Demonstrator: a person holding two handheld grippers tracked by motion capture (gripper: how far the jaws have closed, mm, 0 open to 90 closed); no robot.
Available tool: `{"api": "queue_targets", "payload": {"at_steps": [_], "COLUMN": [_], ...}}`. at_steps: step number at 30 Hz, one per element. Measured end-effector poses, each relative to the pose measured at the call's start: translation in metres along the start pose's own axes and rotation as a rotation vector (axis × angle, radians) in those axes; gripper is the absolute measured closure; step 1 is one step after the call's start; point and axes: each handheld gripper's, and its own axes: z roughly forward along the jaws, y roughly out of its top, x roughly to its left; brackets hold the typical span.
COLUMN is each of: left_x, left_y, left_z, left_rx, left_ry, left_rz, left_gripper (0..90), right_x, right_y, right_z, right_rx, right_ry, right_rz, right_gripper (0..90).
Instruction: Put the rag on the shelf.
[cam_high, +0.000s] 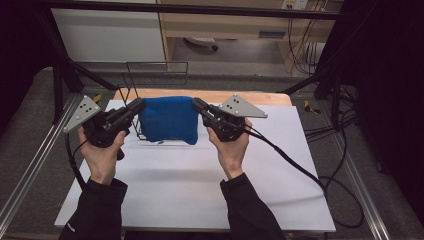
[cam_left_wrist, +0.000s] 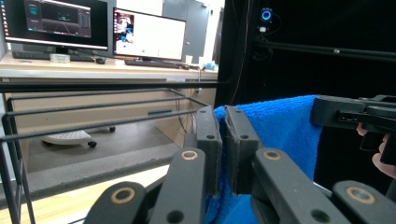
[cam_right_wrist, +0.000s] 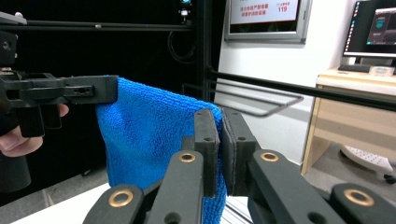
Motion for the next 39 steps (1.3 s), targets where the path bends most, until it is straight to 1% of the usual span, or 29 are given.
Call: {"api": "queue_targets", "payload": {"at_steps": [4,5,7,8,14,16,20,24,31,33,34,39], "left_x": [0.004,0.005,0.007,0.008,0.013,0.016,0.020,0.024,0.030,0.031,0.032,0.035], "left_y": [0.008,0.010,0.014,0.015,0.023,0.027,0.033,0.039,0.049,0.053,0.055,0.065], "left_z": [0.001,0.002,0.002,0.002,0.006,0.007,0.009,0.011,0.013,0.014,0.015,0.018], "left_rx": [-0.018,-0.022,-0.032,-0.036,-0.070,-0.077,-0.098,-0.107,-0.127,-0.135,-0.140,-0.144], "left_ry": [0.009,0.010,0.013,0.015,0.019,0.023,0.030,0.040,0.050,0.055,0.056,0.067], "left_rz": [0.003,0.004,0.004,0.006,-0.001,0.004,0.002,-0.001,0.004,0.000,-0.001,0.009], "left_gripper": [85.3,85.4,85.3,85.3,85.3,85.4,85.4,85.4,85.5,85.5,85.5,85.5], "right_x": [0.000,0.001,0.000,0.000,-0.001,-0.002,-0.002,-0.001,-0.001,-0.001,-0.001,-0.003], "right_y": [0.006,0.009,0.016,0.016,0.028,0.032,0.039,0.047,0.059,0.065,0.065,0.073], "right_z": [0.005,0.006,0.011,0.011,0.020,0.023,0.028,0.034,0.043,0.047,0.047,0.053], "right_rx": [-0.012,-0.013,-0.020,-0.020,-0.037,-0.041,-0.055,-0.070,-0.078,-0.084,-0.084,-0.097], "right_ry": [-0.003,-0.005,-0.011,-0.011,-0.022,-0.026,-0.032,-0.035,-0.045,-0.048,-0.048,-0.056], "right_rz": [-0.006,-0.002,-0.010,-0.010,-0.017,-0.025,-0.025,-0.026,-0.042,-0.045,-0.045,-0.044], "right_gripper": [86.1,86.1,86.2,86.2,86.2,86.2,86.3,86.4,86.4,86.4,86.4,86.4]}}
